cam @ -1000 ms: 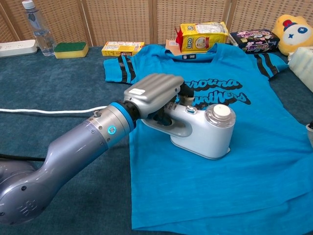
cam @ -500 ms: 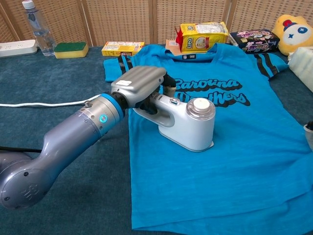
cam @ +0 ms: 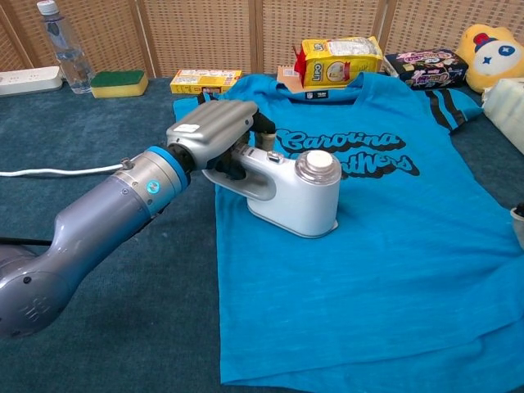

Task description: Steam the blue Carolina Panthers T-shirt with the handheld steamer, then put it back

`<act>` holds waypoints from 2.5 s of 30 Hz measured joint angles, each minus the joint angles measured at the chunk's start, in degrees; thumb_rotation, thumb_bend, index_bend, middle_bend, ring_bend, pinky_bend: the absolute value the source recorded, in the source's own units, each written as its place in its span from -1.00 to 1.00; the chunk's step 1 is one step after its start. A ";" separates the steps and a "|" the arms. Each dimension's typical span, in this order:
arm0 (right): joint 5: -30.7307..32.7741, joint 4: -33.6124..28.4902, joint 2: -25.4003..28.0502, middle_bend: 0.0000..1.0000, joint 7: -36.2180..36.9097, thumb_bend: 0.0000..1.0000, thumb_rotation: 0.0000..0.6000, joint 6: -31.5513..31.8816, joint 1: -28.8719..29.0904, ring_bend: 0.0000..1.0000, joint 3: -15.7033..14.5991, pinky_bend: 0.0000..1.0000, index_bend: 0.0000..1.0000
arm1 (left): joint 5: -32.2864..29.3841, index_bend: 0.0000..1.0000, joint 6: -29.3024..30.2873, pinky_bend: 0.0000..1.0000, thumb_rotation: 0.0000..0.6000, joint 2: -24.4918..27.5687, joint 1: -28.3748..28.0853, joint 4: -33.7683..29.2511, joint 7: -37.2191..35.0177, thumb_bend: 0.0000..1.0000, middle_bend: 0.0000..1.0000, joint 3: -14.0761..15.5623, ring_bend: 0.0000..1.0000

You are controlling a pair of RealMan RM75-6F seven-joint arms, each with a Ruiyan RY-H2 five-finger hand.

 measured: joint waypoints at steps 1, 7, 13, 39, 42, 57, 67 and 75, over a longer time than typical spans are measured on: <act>-0.03 -0.03 0.00 0.26 -0.04 -0.02 1.00 0.03 0.00 0.34 0.00 0.60 0.41 | 0.40 0.19 0.29 0.17 1.00 0.48 0.24 -0.76 -0.19 -0.14 0.40 0.46 0.24; -0.22 -0.25 -0.11 0.26 -0.37 -0.03 1.00 0.04 -0.03 0.34 -0.08 0.60 0.41 | 2.13 0.19 1.54 0.15 1.00 3.20 1.94 -4.90 -0.95 -0.14 0.40 2.95 0.24; -0.35 -0.74 -0.01 0.26 -0.98 -0.02 1.00 0.10 -0.16 0.34 -0.17 0.60 0.41 | 2.67 0.19 1.95 0.15 1.00 4.27 3.90 -6.64 -1.33 -0.14 0.40 4.98 0.24; -0.72 -2.15 0.22 0.26 -2.58 -0.02 1.00 0.04 -0.47 0.34 -0.31 0.60 0.41 | 7.42 0.19 4.64 0.15 1.00 8.14 8.08 -14.54 -2.69 -0.15 0.40 10.77 0.24; -0.74 -2.14 0.23 0.26 -2.59 -0.02 1.00 0.03 -0.50 0.34 -0.31 0.60 0.41 | 7.44 0.19 4.43 0.14 1.00 8.01 8.11 -14.54 -2.30 -0.15 0.40 10.56 0.24; -0.13 -1.46 0.39 0.26 -1.86 -0.02 1.00 -0.12 -0.75 0.35 -0.13 0.60 0.41 | 2.91 0.19 0.88 0.14 1.00 1.75 4.83 -5.02 -1.59 -0.15 0.40 3.34 0.24; 0.21 -1.26 0.41 0.27 -1.67 -0.02 1.00 -0.31 -0.77 0.35 0.06 0.61 0.41 | 0.41 0.19 -0.31 0.13 1.00 -2.74 2.18 2.16 -2.93 -0.15 0.40 -0.44 0.24; 0.11 -1.18 0.48 0.27 -1.46 -0.02 1.00 -0.19 -0.77 0.35 0.07 0.61 0.42 | -0.03 0.19 1.58 0.13 1.00 -2.72 1.44 2.51 -3.86 -0.16 0.40 -2.01 0.24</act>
